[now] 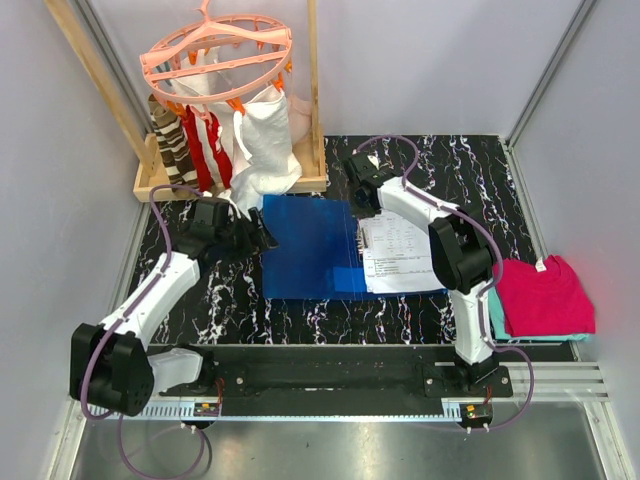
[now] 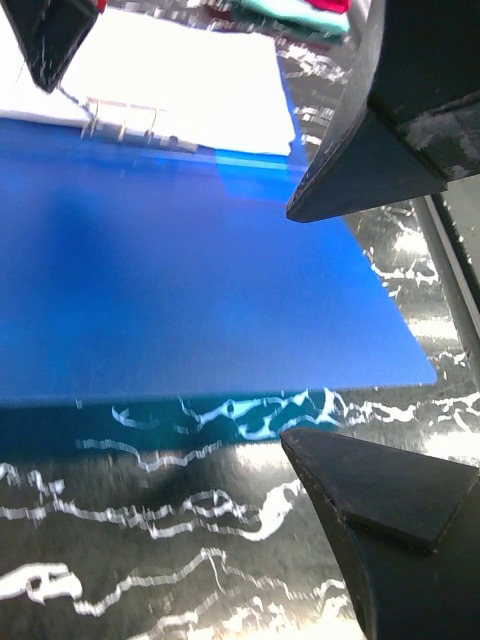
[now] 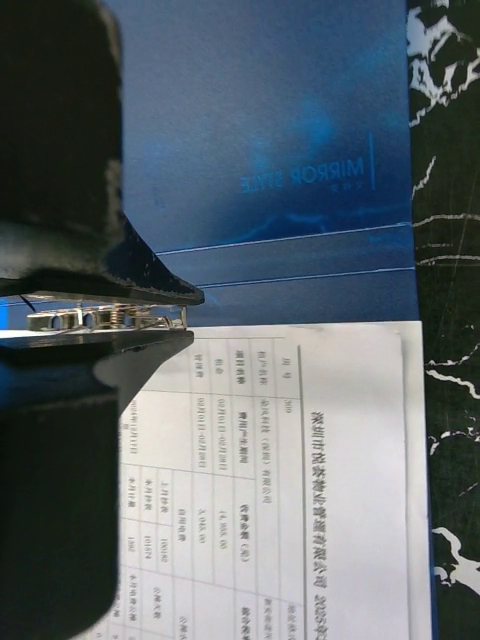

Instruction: Put the files into the folder

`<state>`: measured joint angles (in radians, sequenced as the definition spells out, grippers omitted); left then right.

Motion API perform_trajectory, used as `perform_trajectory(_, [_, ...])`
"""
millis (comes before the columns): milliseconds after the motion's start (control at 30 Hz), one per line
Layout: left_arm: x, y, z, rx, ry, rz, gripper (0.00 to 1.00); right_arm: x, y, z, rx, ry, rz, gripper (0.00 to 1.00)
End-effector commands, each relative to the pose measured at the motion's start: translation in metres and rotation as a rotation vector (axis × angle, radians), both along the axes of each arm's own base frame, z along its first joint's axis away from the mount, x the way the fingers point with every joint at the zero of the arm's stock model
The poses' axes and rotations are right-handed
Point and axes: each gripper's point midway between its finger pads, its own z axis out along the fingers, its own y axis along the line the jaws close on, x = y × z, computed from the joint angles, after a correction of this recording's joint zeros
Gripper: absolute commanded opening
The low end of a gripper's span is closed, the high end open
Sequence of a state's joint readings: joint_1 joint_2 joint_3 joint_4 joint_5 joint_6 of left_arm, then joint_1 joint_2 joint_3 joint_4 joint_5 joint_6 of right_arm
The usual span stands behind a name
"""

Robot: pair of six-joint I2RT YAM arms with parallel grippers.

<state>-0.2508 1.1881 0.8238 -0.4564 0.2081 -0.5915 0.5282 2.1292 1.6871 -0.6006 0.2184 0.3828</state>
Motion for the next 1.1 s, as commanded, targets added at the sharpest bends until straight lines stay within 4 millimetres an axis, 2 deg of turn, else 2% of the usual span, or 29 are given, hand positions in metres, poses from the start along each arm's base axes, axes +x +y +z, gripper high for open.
perform_trajectory(0, [0.011, -0.025, 0.042, -0.094, -0.139, -0.094, 0.88, -0.004, 0.01, 0.043, 0.046, -0.081, 0.009, 0.13])
perform_trajectory(200, [0.016, -0.053, 0.066, -0.162, -0.179, -0.148, 0.86, -0.016, 0.011, 0.048, 0.057, -0.084, 0.002, 0.13])
perform_trajectory(300, [0.018, -0.067, 0.068, -0.18, -0.177, -0.169, 0.85, -0.023, 0.011, 0.049, 0.06, -0.083, -0.004, 0.13])
perform_trajectory(500, [0.024, -0.089, 0.058, -0.214, -0.146, -0.189, 0.84, -0.038, 0.01, 0.049, 0.057, -0.099, -0.018, 0.13])
perform_trajectory(767, [0.037, -0.107, 0.045, -0.268, -0.082, -0.167, 0.85, -0.051, 0.005, 0.052, 0.056, -0.166, -0.014, 0.11])
perform_trajectory(800, [0.039, -0.109, 0.045, -0.283, -0.075, -0.152, 0.85, -0.055, 0.003, 0.047, 0.051, -0.169, -0.011, 0.11])
perform_trajectory(833, [0.041, -0.111, 0.039, -0.284, -0.056, -0.141, 0.85, -0.056, 0.003, 0.052, 0.058, -0.184, -0.011, 0.11])
perform_trajectory(1000, [0.052, -0.125, 0.031, -0.339, 0.002, -0.116, 0.82, -0.068, -0.003, 0.046, 0.04, -0.219, -0.014, 0.1])
perform_trajectory(1033, [0.055, -0.128, 0.023, -0.342, 0.024, -0.114, 0.81, -0.071, -0.003, 0.049, 0.045, -0.229, -0.011, 0.1])
perform_trajectory(1067, [0.057, -0.133, 0.024, -0.357, 0.03, -0.12, 0.8, -0.075, -0.006, 0.043, 0.036, -0.223, -0.013, 0.09])
